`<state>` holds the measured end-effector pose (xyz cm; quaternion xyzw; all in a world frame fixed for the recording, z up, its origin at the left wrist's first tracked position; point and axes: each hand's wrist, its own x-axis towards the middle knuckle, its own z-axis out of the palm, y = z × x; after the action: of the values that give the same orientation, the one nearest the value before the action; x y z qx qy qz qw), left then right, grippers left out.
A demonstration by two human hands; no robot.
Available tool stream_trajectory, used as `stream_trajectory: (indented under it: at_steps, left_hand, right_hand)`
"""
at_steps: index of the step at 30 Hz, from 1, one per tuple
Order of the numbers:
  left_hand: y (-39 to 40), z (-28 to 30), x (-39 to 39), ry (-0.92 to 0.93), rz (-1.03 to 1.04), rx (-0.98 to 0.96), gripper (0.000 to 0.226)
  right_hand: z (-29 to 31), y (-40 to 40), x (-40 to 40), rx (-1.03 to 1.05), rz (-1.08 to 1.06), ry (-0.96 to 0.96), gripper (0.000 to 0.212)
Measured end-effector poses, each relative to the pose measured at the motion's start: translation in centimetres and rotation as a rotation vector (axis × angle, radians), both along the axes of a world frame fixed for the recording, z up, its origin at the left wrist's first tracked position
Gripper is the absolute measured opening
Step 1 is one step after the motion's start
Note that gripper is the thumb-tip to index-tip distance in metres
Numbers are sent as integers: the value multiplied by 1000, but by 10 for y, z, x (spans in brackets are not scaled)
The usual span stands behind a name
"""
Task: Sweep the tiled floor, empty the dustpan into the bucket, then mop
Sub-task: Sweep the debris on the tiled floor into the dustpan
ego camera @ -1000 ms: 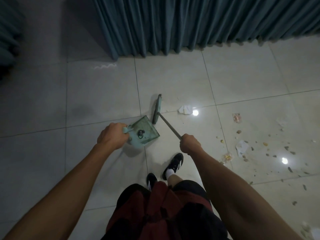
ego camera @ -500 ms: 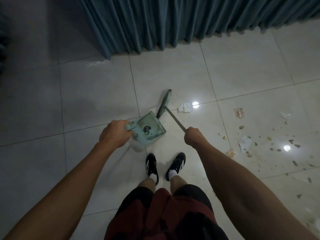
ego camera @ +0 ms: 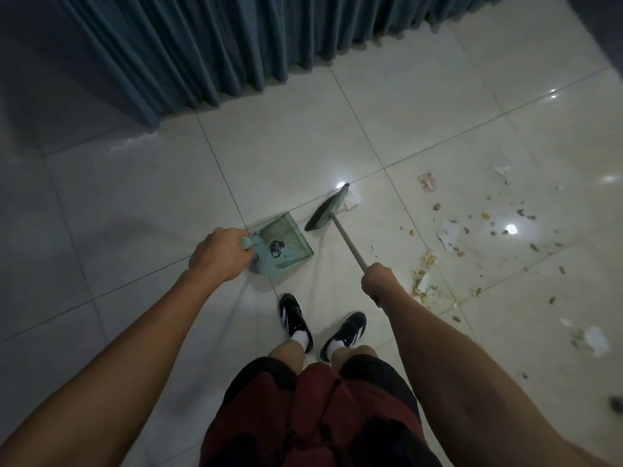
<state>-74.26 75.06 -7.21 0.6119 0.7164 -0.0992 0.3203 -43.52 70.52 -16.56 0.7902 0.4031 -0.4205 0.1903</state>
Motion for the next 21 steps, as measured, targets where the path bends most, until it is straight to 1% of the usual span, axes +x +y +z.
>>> stream_trajectory:
  at_steps: [6,12,15,18,21]
  left_hand:
    - [-10,2,37,20,-114,10,7]
    - [-38,1,98,58,-251,41,8]
    - [-59,4,131,57,-314,47,9]
    - [-81,5,162,41,-363,50,8]
    - [-99,8,188,33,-418,62,7]
  right_hand:
    - [6,-61,38,-22,-115,-19,27]
    - [11,-129,94,-21,-205,-34,28]
    - [14,-168,123,-12,-262,-39,32]
    - [15,-207,151,30,-265,-75,36]
    - [18,-235,172,73,-249,-113,34]
